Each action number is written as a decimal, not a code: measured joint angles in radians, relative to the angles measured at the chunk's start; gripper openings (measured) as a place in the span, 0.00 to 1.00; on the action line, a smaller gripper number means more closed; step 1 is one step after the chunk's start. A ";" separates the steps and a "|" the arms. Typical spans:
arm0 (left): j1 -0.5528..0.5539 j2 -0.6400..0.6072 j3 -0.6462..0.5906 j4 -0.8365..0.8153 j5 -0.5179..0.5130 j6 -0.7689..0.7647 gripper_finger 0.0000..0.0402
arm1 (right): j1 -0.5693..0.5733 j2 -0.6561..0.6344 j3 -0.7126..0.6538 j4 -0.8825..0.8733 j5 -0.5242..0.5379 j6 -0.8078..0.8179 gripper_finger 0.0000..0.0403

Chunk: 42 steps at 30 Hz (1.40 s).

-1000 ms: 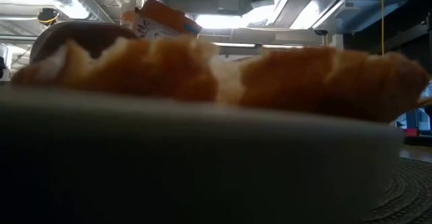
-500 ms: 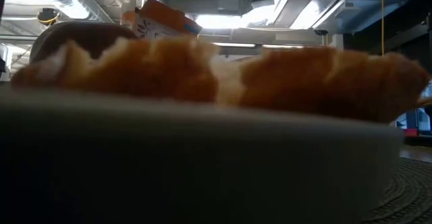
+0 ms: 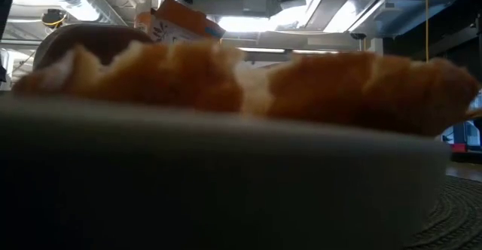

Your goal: Arrange a breakfast setting

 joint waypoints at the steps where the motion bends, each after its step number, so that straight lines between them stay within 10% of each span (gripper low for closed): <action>1: 0.003 0.010 0.000 0.003 0.036 0.009 0.80 | -0.005 0.000 0.000 0.000 0.005 -0.008 0.80; 14: 0.010 0.043 -0.002 -0.106 -0.212 0.005 0.80 | -0.011 -0.008 0.000 0.000 0.003 0.017 0.80; 42: 0.030 0.139 -0.002 -0.223 -0.146 -0.011 0.78 | -0.012 -0.007 0.000 0.000 0.023 0.025 0.80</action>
